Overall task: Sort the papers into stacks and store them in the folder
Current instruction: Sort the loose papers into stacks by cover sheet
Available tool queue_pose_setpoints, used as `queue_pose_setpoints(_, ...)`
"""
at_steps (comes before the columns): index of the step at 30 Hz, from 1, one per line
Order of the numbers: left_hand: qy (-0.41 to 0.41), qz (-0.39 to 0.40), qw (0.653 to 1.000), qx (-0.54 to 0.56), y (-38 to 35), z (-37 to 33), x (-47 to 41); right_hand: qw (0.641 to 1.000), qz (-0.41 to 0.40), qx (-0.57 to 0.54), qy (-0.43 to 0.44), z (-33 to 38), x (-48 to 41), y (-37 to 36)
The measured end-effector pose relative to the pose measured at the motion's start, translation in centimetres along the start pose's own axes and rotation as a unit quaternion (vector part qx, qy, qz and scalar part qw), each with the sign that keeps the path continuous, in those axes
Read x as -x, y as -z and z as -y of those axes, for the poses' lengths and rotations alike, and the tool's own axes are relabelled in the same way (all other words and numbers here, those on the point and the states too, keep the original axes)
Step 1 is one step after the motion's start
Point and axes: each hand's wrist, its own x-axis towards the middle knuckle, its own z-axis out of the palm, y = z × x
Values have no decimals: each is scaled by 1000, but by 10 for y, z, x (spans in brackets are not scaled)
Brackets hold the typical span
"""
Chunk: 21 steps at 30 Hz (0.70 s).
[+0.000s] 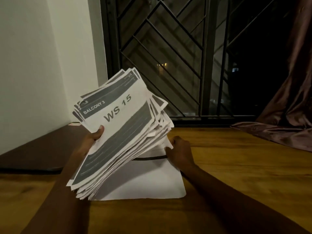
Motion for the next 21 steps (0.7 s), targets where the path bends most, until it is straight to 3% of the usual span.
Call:
queue_pose_setpoints(3,15,64,996,54,-29,-7,22,999,46,-12,-19,-15,1,5)
queue_pose_setpoints(5,24,81,993,85,-44,-7,30,992,61,-106,-45,-18,2,26)
queue_pose_setpoints(8,51,114,989,74,-66,6,31,959,71,-249,-114,-17,1,76)
queue_pose_setpoints(12,91,188,976,59,-92,11,36,906,180,-354,-145,-30,-6,118)
queue_pose_setpoints(15,101,205,972,47,-104,10,41,924,176,-314,-128,-39,-5,122)
queue_pose_setpoints(21,101,220,968,73,-109,13,51,964,80,-240,-85,-35,-3,117)
